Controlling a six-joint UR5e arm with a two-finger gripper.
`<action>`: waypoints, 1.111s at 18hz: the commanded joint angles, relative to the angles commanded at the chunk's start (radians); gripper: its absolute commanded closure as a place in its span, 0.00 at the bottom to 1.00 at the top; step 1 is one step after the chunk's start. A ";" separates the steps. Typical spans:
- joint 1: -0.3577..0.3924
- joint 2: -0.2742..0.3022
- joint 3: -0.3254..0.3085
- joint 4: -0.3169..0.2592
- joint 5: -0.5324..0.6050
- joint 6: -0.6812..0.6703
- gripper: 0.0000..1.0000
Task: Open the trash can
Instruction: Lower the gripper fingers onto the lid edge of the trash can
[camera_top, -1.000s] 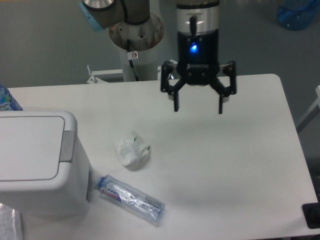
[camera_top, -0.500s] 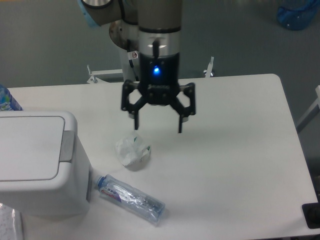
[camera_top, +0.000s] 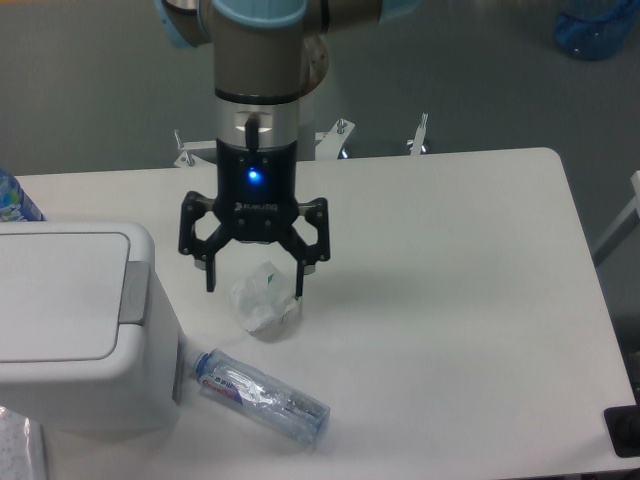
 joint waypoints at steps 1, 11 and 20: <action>-0.006 -0.006 0.000 0.000 0.000 -0.008 0.00; -0.048 -0.011 -0.005 -0.002 0.002 -0.088 0.00; -0.064 -0.018 -0.021 0.000 0.003 -0.091 0.00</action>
